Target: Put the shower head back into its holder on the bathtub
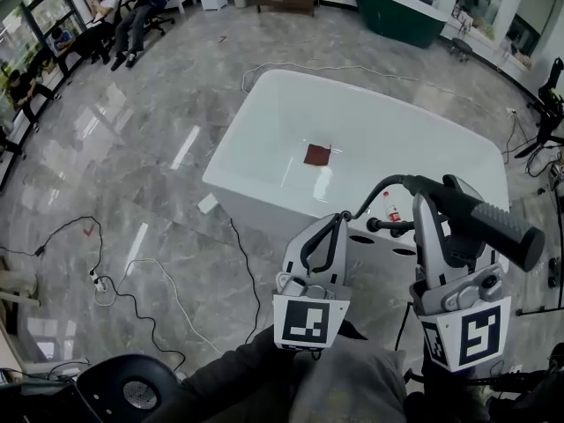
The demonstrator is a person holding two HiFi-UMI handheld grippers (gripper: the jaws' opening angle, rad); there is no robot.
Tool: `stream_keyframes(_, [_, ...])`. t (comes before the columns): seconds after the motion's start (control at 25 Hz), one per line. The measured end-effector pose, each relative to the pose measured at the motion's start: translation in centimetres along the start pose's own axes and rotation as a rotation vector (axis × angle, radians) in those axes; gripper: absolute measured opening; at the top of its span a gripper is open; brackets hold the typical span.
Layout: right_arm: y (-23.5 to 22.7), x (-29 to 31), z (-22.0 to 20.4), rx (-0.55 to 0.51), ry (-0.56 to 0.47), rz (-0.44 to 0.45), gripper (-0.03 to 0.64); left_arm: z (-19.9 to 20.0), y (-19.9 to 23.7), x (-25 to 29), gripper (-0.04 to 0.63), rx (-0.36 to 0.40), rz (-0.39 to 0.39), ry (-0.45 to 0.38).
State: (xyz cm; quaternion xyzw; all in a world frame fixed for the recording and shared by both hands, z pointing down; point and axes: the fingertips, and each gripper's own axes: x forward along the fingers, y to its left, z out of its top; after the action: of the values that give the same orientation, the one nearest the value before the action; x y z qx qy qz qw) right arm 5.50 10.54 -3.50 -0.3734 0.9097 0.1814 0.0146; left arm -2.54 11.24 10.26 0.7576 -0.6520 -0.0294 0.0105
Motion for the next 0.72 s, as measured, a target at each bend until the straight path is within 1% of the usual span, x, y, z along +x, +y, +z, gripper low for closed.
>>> stream_keyframes(0.24, [-0.4, 0.8, -4.5, 0.048, 0.053, 0.020, 0.143, -0.7, 0.4, 1.8, 0.003, 0.021, 0.021, 0.019])
stream_keyframes(0.52, [-2.5, 2.1, -7.1, 0.079, 0.084, 0.036, 0.143, -2.3, 0.3, 4.4, 0.003, 0.010, 0.043, 0.071])
stream_keyframes(0.72, [-3.6, 2.6, -9.5, 0.108, 0.119, 0.063, 0.143, -2.8, 0.1, 6.3, 0.003, 0.003, 0.063, 0.086])
